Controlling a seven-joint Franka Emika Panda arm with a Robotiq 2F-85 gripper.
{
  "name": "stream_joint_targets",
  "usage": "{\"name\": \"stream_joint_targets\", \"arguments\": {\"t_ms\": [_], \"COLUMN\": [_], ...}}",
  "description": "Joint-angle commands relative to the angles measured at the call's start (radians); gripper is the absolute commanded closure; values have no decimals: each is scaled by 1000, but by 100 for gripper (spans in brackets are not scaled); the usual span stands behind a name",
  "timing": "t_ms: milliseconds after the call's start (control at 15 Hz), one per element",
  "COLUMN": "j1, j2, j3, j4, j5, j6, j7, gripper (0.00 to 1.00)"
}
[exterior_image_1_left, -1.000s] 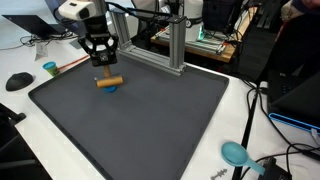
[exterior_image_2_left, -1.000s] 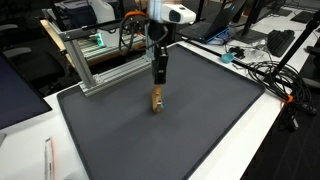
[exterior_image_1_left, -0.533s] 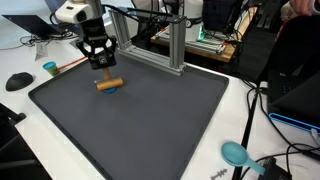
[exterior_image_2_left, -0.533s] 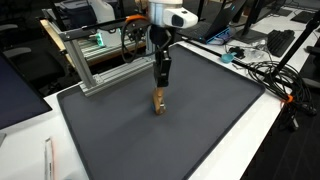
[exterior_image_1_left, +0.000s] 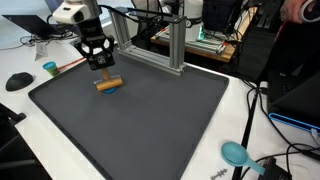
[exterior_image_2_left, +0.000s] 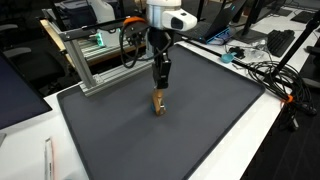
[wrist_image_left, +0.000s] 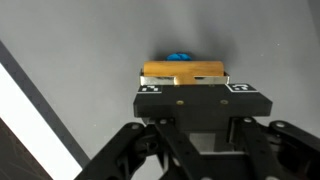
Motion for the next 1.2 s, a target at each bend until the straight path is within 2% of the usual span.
{"name": "stream_joint_targets", "arguments": {"t_ms": [0, 1133], "j1": [-25, -9], "j2": [77, 98], "j3": [18, 33], "j4": [38, 30], "j5": [38, 36], "j6": [23, 65], "j7": [-61, -81], "gripper": [78, 78]}}
